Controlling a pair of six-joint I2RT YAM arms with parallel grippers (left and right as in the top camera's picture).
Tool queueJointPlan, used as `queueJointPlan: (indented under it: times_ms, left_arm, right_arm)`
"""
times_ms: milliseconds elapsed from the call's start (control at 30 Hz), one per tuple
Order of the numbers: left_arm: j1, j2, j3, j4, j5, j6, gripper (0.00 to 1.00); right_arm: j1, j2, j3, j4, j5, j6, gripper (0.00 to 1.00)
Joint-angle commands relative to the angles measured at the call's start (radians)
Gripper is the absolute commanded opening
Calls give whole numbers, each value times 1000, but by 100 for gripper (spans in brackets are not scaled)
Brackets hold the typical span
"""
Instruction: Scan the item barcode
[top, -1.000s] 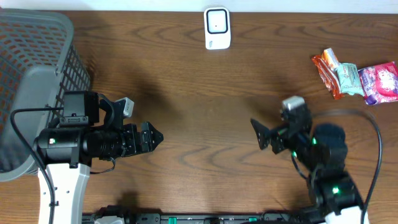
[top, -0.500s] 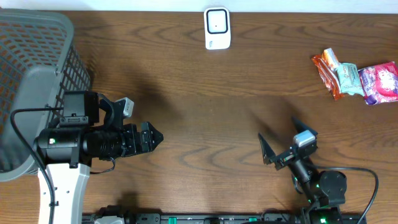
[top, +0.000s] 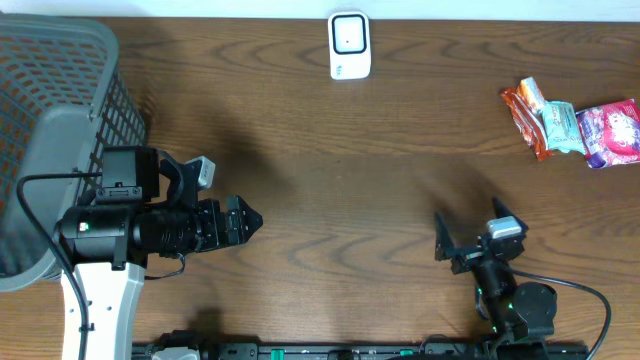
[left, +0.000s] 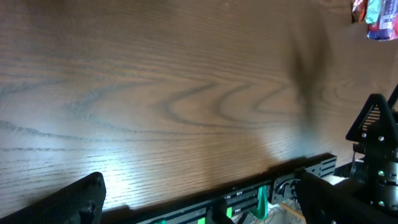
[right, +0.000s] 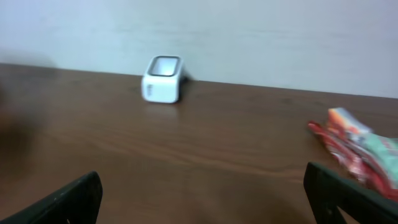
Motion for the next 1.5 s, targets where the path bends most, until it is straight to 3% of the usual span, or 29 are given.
queueJointPlan:
  times_ms: [0,1467]
  left_arm:
    - [-4,-1,0,0,-6,10,98]
    - [-4,-1,0,0,-6,10,98]
  right_arm:
    - [-5,-11,-2,-16,119,8,99]
    - [-48,-11,-2,-14,141,-11,99]
